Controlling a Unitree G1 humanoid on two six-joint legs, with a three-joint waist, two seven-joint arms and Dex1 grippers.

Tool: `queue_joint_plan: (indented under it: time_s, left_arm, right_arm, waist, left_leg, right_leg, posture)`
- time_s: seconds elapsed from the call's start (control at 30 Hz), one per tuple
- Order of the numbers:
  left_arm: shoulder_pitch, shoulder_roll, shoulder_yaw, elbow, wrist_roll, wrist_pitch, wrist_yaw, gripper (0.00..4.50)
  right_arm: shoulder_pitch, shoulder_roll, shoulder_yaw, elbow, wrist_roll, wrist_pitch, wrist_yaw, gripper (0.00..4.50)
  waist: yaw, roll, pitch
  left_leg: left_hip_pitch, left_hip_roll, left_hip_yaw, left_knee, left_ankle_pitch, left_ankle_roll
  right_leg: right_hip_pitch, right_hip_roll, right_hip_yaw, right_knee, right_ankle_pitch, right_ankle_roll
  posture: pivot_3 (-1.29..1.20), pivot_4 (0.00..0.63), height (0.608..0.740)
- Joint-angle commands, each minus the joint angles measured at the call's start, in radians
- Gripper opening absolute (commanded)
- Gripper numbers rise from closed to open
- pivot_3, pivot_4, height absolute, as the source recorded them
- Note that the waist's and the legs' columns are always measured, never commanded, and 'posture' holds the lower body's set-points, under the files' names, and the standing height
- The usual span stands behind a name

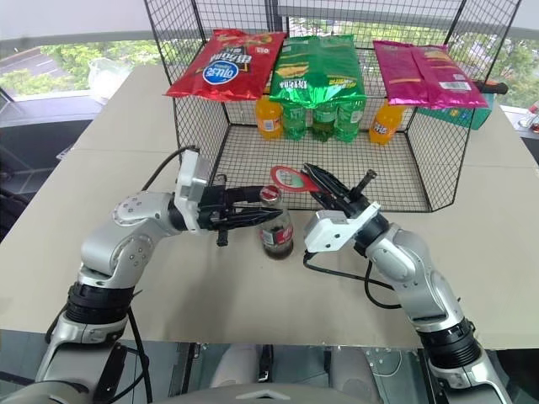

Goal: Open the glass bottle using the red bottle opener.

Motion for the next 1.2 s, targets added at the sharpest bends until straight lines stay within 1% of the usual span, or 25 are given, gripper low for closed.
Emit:
queue_joint_plan:
  time_s: [0.03, 0.17, 0.3, 0.43, 0.53, 0.57, 0.6, 0.67, 0.77, 0.83, 0.87, 0.97, 1.07, 1.13, 1.2]
  left_arm:
    - [0.018, 0.011, -0.029, -0.016, -0.005, 0.014, -0.023, 1.19]
    - [0.018, 0.015, -0.030, -0.007, -0.002, 0.012, -0.026, 1.19]
    - [0.018, 0.018, -0.029, -0.004, -0.001, 0.014, -0.027, 1.19]
    - [0.019, 0.023, -0.024, -0.010, -0.007, 0.025, -0.023, 1.18]
    - [0.026, 0.032, -0.020, -0.026, -0.015, 0.037, -0.020, 1.18]
    - [0.028, 0.035, -0.020, -0.030, -0.017, 0.040, -0.019, 1.18]
    - [0.029, 0.037, -0.019, -0.033, -0.018, 0.042, -0.019, 1.18]
    - [0.032, 0.042, -0.015, -0.041, -0.022, 0.050, -0.017, 1.18]
    - [0.038, 0.046, -0.009, -0.050, -0.026, 0.060, -0.016, 1.18]
    - [0.042, 0.047, -0.007, -0.052, -0.024, 0.066, -0.015, 1.17]
    - [0.045, 0.048, -0.007, -0.050, -0.021, 0.067, -0.015, 1.17]
    - [0.048, 0.050, -0.010, -0.038, -0.010, 0.063, -0.018, 1.17]
    - [0.051, 0.053, -0.016, -0.021, 0.006, 0.050, -0.024, 1.17]
    - [0.052, 0.052, -0.023, -0.005, 0.015, 0.040, -0.031, 1.17]
    - [0.051, 0.050, -0.029, 0.008, 0.021, 0.029, -0.034, 1.17]
  right_arm:
    - [0.009, 0.008, 0.008, -0.042, 0.013, -0.029, -0.005, 0.00]
    - [0.033, 0.030, 0.058, 0.003, 0.011, -0.069, -0.015, 0.00]
    - [0.062, 0.057, 0.127, 0.107, -0.007, -0.132, -0.042, 0.00]
    - [0.065, 0.078, 0.178, 0.252, -0.054, -0.195, -0.097, 0.00]
    - [0.054, 0.095, 0.219, 0.328, -0.106, -0.233, -0.137, 0.00]
    - [0.049, 0.097, 0.232, 0.346, -0.131, -0.242, -0.152, 0.00]
    - [0.042, 0.099, 0.245, 0.363, -0.152, -0.255, -0.165, 0.00]
    - [0.031, 0.104, 0.264, 0.392, -0.188, -0.268, -0.190, 0.00]
    - [0.014, 0.098, 0.289, 0.437, -0.282, -0.289, -0.254, 0.00]
    - [0.005, 0.072, 0.311, 0.484, -0.364, -0.298, -0.298, 0.00]
    - [-0.002, 0.042, 0.313, 0.490, -0.407, -0.299, -0.307, 0.00]
    - [-0.028, -0.032, 0.273, 0.453, -0.403, -0.308, -0.293, 0.00]
    - [-0.129, -0.139, 0.163, 0.343, -0.314, -0.294, -0.211, 0.00]
    - [-0.236, -0.207, 0.088, 0.268, -0.236, -0.273, -0.141, 0.00]
    - [-0.332, -0.248, 0.041, 0.214, -0.166, -0.248, -0.081, 0.00]
  waist:
    - [0.000, 0.000, 0.000]
    - [0.000, 0.000, 0.000]
    - [-0.001, -0.001, -0.001]
    - [-0.001, -0.002, -0.003]
    - [-0.004, -0.002, -0.003]
    - [-0.004, -0.002, -0.003]
    - [-0.005, -0.002, -0.003]
    - [-0.005, -0.002, -0.004]
    - [-0.008, -0.002, -0.006]
    - [-0.008, -0.001, -0.009]
    - [-0.008, 0.000, -0.010]
    - [-0.008, 0.001, -0.014]
    - [-0.008, 0.002, -0.013]
    - [-0.008, 0.004, -0.011]
    - [-0.008, 0.004, -0.009]
  left_leg:
    - [0.000, 0.000, 0.000, 0.000, 0.000, 0.000]
    - [0.000, 0.000, 0.000, 0.001, 0.000, 0.000]
    - [0.001, 0.000, 0.000, 0.001, 0.000, 0.000]
    - [0.004, 0.000, 0.000, 0.002, 0.000, 0.001]
    - [0.009, 0.000, 0.001, 0.001, -0.001, 0.001]
    - [0.015, 0.000, 0.002, 0.000, -0.001, 0.001]
    - [0.018, 0.000, 0.002, 0.000, -0.001, 0.001]
    - [0.018, 0.000, 0.002, 0.000, -0.001, 0.001]
    - [0.019, 0.000, 0.003, 0.000, -0.001, 0.001]
    - [0.020, 0.000, 0.003, 0.000, -0.001, 0.001]
    - [0.020, 0.000, 0.003, 0.000, -0.001, 0.001]
    - [0.022, 0.000, 0.004, 0.000, -0.001, 0.001]
    - [0.031, 0.000, 0.005, -0.003, -0.001, 0.001]
    - [0.031, 0.000, 0.006, -0.003, -0.001, 0.001]
    - [0.031, 0.000, 0.006, -0.003, -0.001, 0.001]
  right_leg:
    - [0.000, 0.000, 0.000, 0.000, 0.000, 0.000]
    - [0.000, 0.000, 0.000, 0.001, 0.000, 0.000]
    - [0.000, 0.000, 0.001, 0.002, 0.000, 0.000]
    - [0.002, 0.000, 0.001, 0.004, 0.000, 0.000]
    - [0.006, 0.000, 0.002, 0.005, 0.000, -0.001]
    - [0.012, 0.000, 0.003, 0.004, -0.001, -0.001]
    - [0.013, 0.000, 0.003, 0.004, -0.002, -0.002]
    - [0.014, 0.000, 0.003, 0.005, -0.002, -0.002]
    - [0.014, 0.000, 0.003, 0.005, -0.002, -0.002]
    - [0.014, 0.000, 0.004, 0.006, -0.002, -0.002]
    - [0.014, 0.000, 0.004, 0.006, -0.002, -0.002]
    - [0.016, 0.000, 0.005, 0.005, -0.002, -0.003]
    - [0.024, 0.000, 0.005, 0.004, -0.003, -0.004]
    - [0.024, 0.000, 0.006, 0.004, -0.004, -0.004]
    - [0.023, 0.000, 0.006, 0.005, -0.004, -0.004]
  posture:
    - [0.00, 0.150, 0.740]
    - [0.00, 0.150, 0.740]
    - [0.00, 0.150, 0.740]
    - [0.00, 0.150, 0.740]
    - [0.00, 0.150, 0.740]
    - [0.00, 0.150, 0.740]
    - [0.00, 0.150, 0.740]
    - [0.00, 0.150, 0.740]
    - [0.00, 0.150, 0.740]
    - [0.00, 0.150, 0.740]
    - [0.00, 0.150, 0.740]
    - [0.00, 0.150, 0.740]
    - [0.00, 0.150, 0.740]
    - [0.00, 0.150, 0.740]
    - [0.00, 0.150, 0.740]
